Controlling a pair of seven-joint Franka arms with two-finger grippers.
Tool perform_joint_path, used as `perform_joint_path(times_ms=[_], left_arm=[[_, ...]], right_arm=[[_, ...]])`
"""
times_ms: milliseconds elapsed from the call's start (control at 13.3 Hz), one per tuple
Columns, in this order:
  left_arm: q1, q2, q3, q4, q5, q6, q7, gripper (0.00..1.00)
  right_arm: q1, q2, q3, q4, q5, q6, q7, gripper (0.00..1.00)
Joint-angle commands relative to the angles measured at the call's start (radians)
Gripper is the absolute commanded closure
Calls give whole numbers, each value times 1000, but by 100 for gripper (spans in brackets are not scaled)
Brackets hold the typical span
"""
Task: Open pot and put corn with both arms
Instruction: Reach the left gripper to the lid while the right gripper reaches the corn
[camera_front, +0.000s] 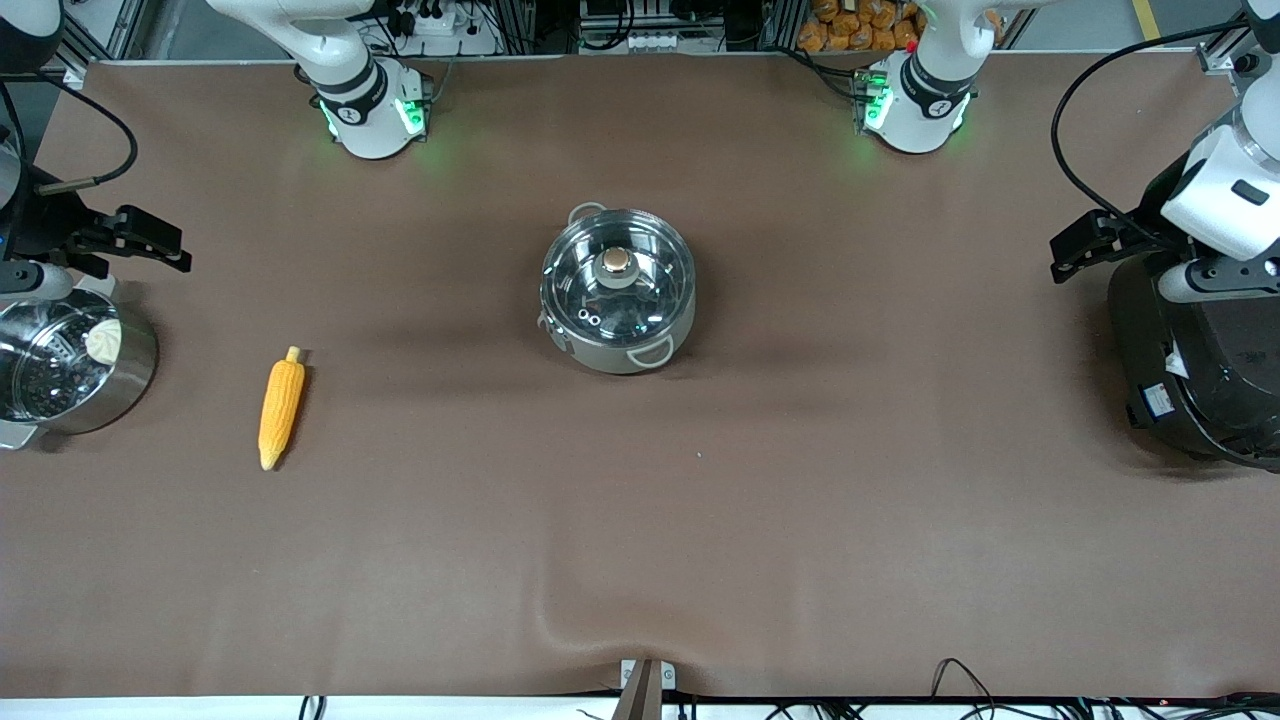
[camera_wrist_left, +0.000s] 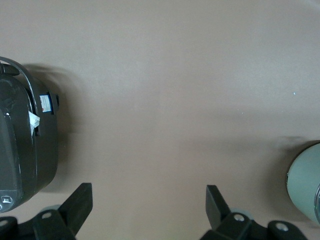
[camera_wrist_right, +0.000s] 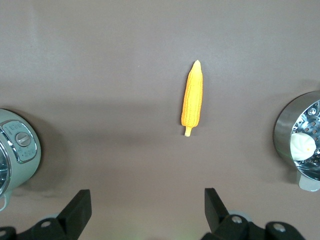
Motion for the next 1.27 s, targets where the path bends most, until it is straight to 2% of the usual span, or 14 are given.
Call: perform_joint_path(times_ms=[0,300,600,825,1200], left_arm=[[11,-4,-9,4,21,-11,25,0],[10,6,-12,0,19,-11,8,0],[-55,71,-35,0,-5,59,-41,0],[-196,141,-66,14,-12,104,-344,0],[-452,328,-63,129,-1,174,-717,0]], right_arm=[[-9,-18,6,-1,-11,-6,-9,0],[-10,-18,3,1,-11,-11,-9,0],[-13,11,4,-2,-26,12,-9,0],[-28,95,3,-18,-28,86,-11,0],[-65,269,3,-24,-28,225,-32,0]])
